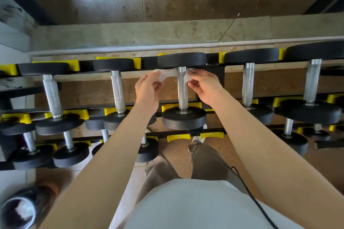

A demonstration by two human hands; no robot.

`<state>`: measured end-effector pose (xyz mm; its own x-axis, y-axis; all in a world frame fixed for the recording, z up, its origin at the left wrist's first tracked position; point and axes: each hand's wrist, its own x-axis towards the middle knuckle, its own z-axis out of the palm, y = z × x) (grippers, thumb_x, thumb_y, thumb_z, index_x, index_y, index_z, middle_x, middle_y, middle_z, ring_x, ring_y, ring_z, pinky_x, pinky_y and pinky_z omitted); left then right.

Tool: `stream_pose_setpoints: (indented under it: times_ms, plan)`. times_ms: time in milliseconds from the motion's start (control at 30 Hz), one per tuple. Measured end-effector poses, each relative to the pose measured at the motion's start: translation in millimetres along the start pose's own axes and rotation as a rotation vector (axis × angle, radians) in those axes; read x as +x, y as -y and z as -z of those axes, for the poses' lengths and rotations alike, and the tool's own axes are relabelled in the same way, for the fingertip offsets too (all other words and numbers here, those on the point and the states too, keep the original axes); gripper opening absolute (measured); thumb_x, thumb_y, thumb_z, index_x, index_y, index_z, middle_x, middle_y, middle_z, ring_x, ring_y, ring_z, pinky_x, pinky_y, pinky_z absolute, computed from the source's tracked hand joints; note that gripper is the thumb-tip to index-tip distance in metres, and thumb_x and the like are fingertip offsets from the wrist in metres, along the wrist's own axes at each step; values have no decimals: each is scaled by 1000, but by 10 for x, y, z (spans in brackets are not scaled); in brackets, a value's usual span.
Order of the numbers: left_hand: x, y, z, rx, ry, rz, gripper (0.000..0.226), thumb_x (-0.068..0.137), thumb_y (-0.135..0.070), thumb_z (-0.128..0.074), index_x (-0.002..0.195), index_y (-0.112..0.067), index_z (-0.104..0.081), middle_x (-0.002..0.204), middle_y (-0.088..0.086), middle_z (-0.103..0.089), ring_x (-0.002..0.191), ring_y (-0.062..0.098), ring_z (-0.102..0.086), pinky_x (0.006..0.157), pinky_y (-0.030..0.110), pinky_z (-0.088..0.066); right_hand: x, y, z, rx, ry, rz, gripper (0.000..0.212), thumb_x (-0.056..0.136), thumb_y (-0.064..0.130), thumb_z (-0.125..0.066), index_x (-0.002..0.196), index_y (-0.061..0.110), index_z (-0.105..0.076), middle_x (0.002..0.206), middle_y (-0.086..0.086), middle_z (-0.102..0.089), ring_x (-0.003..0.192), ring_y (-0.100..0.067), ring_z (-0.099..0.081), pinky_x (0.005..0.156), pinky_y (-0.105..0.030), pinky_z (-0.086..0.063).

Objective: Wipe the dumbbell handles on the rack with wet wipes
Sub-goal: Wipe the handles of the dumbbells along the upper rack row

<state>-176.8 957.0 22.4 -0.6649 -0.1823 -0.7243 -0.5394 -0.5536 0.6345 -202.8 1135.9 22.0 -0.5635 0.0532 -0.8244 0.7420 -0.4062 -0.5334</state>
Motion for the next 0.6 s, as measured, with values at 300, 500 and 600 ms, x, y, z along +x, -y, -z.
stream_pose_setpoints:
  times_ms: [300, 500, 600]
  plan:
    - [28, 144, -254, 383, 42, -73, 6, 91, -8, -70, 92, -13, -69, 96, 3, -71, 92, 15, -68, 90, 31, -55, -142, 121, 309, 316, 77, 15, 20, 95, 10, -62, 114, 6, -64, 97, -11, -68, 86, -17, -62, 77, -26, -50]
    - [-80, 113, 260, 350, -51, -56, 16, 85, -3, -66, 78, -15, -59, 101, 3, -64, 105, 23, -62, 94, 36, -55, -104, -93, 229, -387, 43, 108, 16, 93, 10, -67, 108, 14, -70, 112, -11, -71, 100, -25, -69, 89, -35, -60]
    - [-60, 200, 343, 399, -101, -35, 14, 86, -6, -72, 91, -16, -65, 106, 3, -68, 107, 23, -66, 93, 35, -59, -97, -120, 230, -451, -36, 147, 13, 94, 7, -63, 98, 17, -70, 106, -11, -70, 89, -21, -66, 86, -36, -58]
